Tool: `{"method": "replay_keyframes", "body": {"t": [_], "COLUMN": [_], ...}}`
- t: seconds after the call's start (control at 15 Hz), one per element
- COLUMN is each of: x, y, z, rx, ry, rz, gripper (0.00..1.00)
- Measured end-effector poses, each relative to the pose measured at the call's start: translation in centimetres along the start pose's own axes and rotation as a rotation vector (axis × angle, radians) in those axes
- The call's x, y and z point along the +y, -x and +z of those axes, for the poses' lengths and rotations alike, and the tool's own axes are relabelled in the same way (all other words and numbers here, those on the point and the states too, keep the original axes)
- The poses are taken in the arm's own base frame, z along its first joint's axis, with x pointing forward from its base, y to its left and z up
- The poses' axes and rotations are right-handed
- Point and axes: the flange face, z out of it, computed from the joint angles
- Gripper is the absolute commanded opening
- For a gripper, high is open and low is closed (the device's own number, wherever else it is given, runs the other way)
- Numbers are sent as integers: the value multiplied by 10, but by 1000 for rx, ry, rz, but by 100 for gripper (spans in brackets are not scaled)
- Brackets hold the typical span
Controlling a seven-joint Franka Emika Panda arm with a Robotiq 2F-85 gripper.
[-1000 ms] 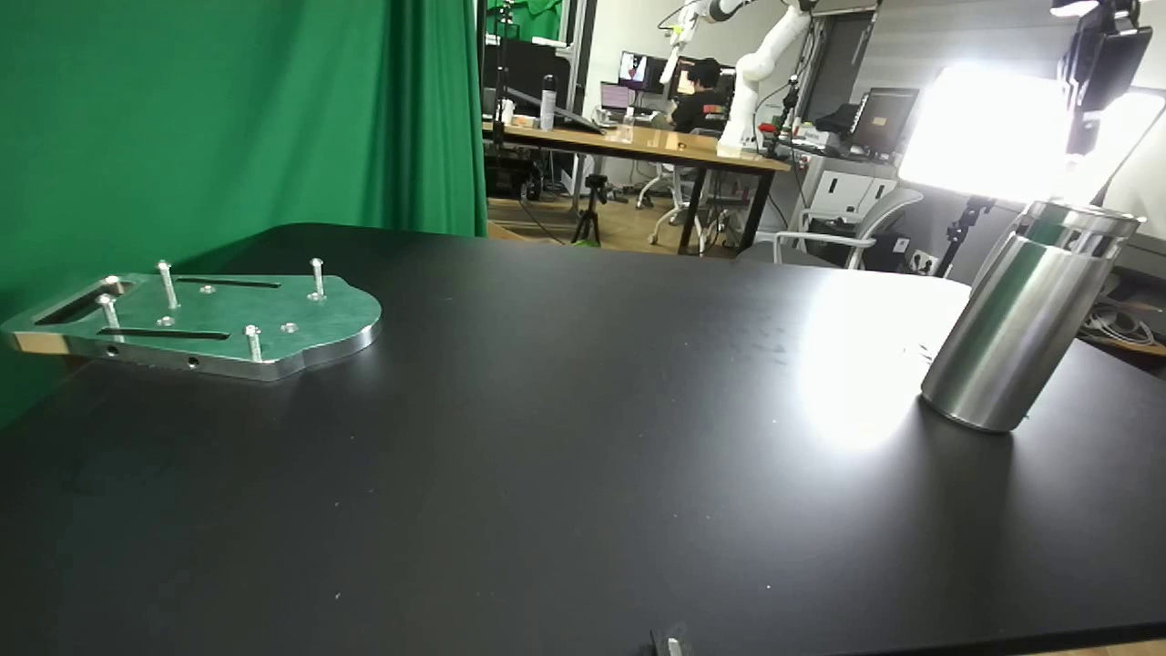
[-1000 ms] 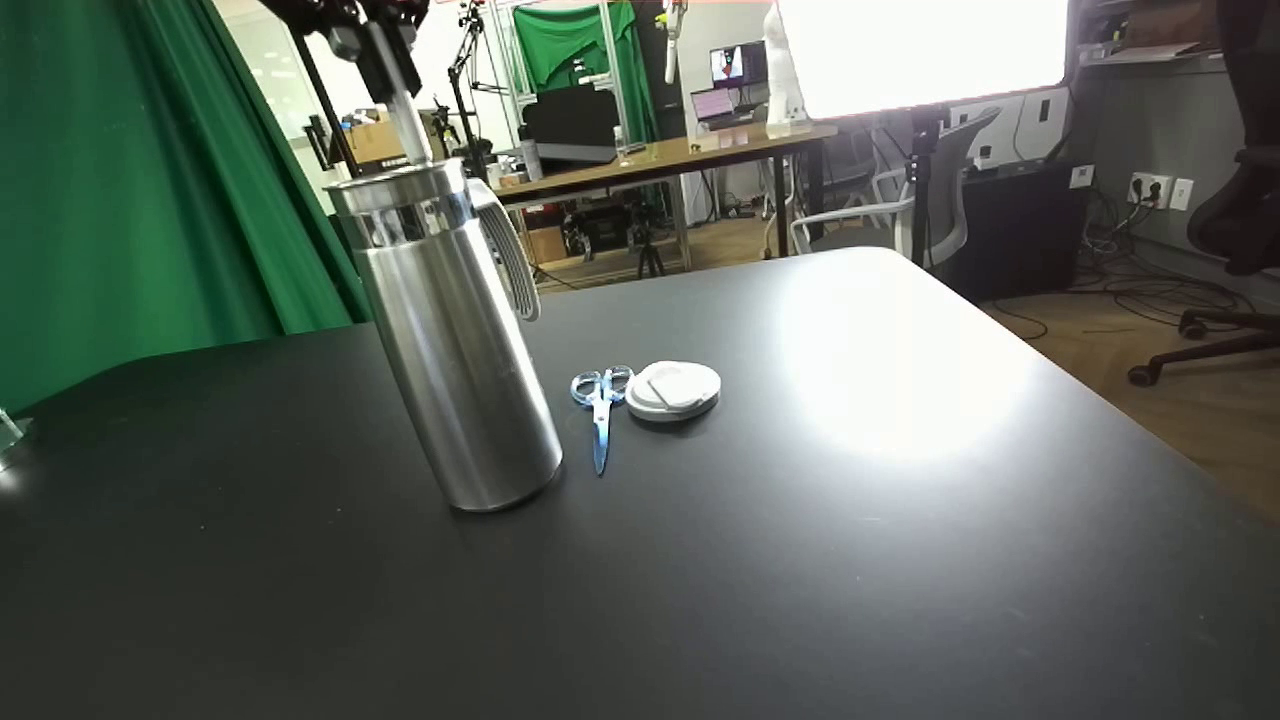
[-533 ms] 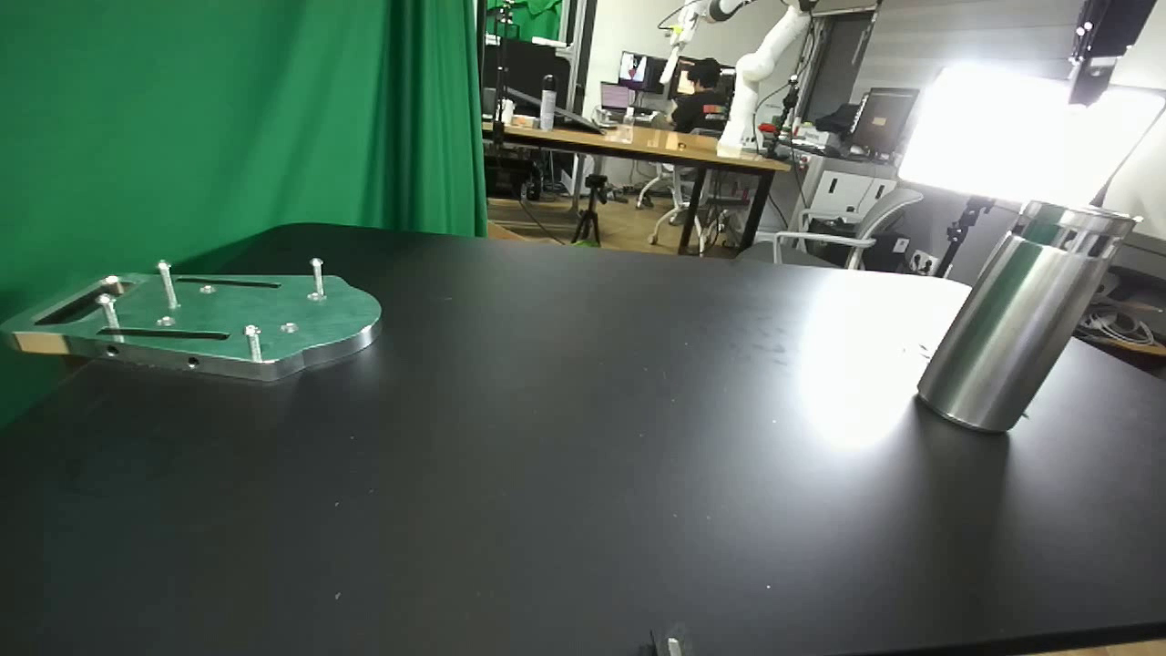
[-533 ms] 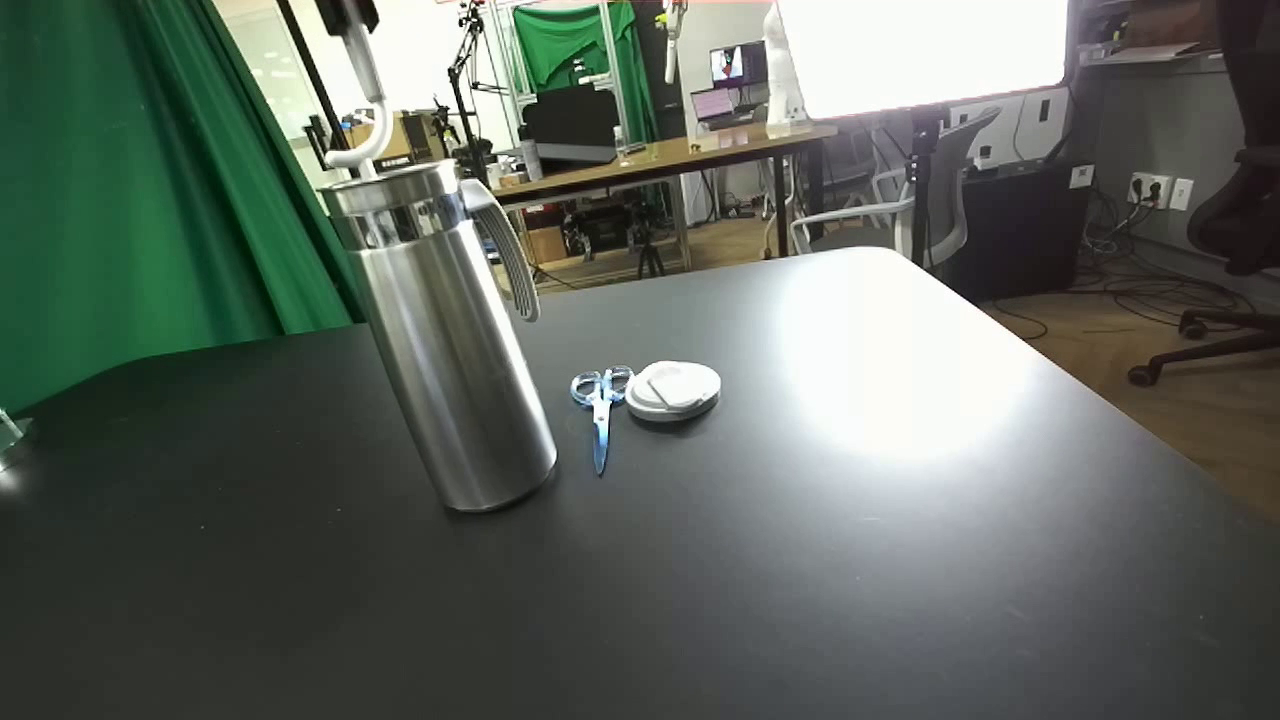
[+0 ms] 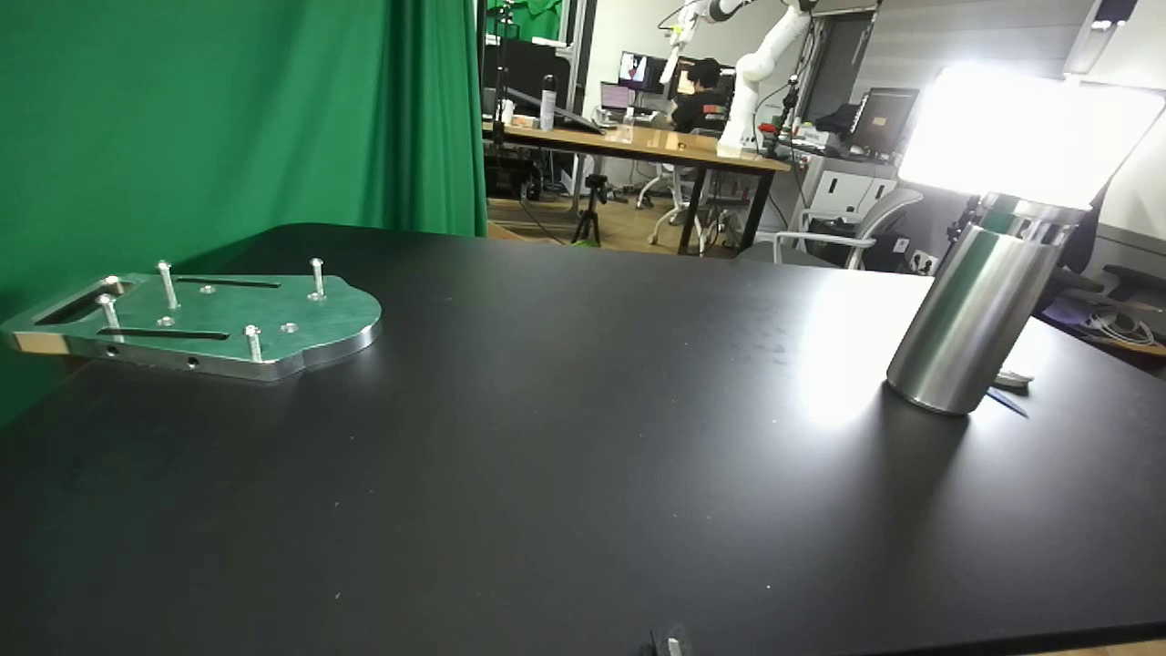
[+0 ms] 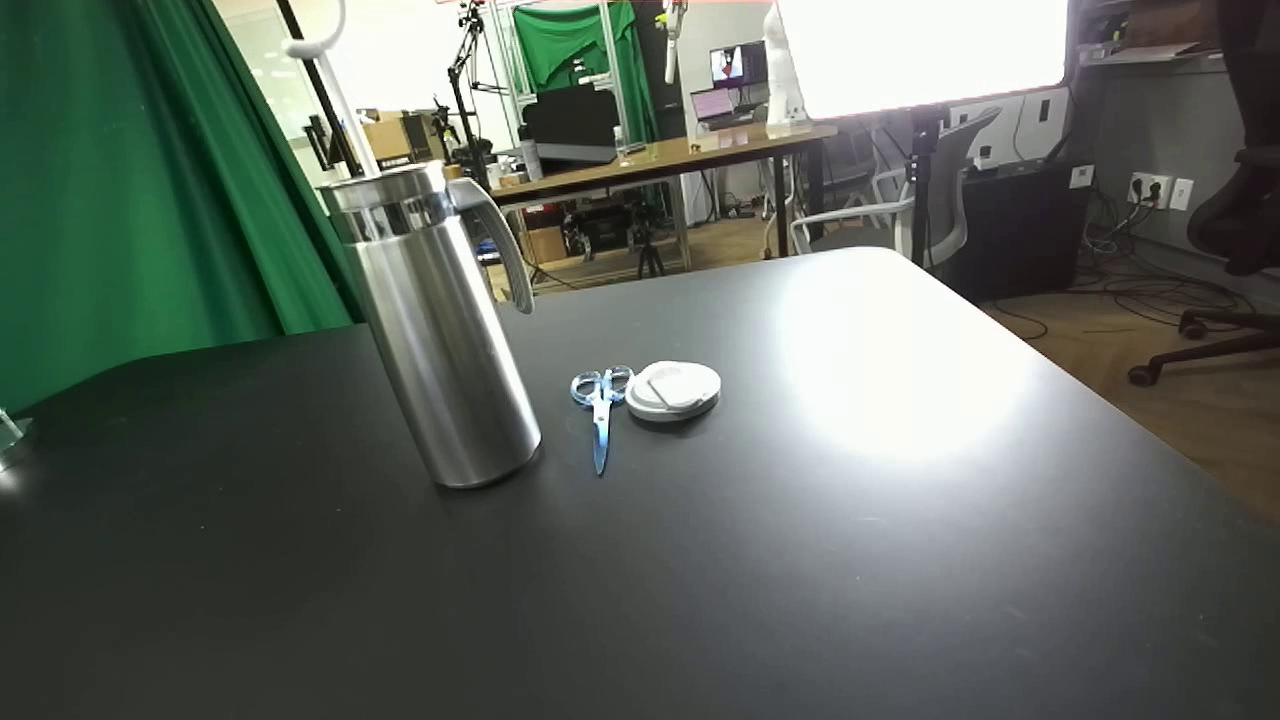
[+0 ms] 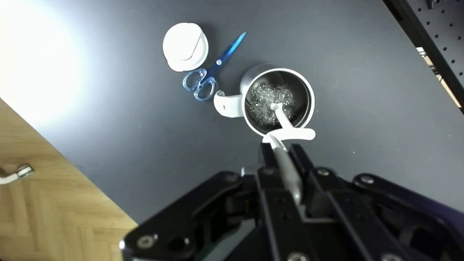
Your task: Scrub the jar
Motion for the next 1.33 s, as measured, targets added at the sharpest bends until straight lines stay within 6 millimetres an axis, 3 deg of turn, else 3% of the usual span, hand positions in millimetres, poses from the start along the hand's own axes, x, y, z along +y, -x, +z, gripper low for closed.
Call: {"method": "replay_keyframes", "body": {"t": [0.27,0.47,0.6,1.0,1.33], "x": [-4,-3,-1,6,10], "y": [-2,-8,-15,-35,-38], "z": [-17,-9,7,83,109], "rx": [37,56,63,16,-11], "ry": [22,24,21,-62,-102], "rz": [1,-1,-5,-16,-16], "gripper": [4,4,4,4,4]}}
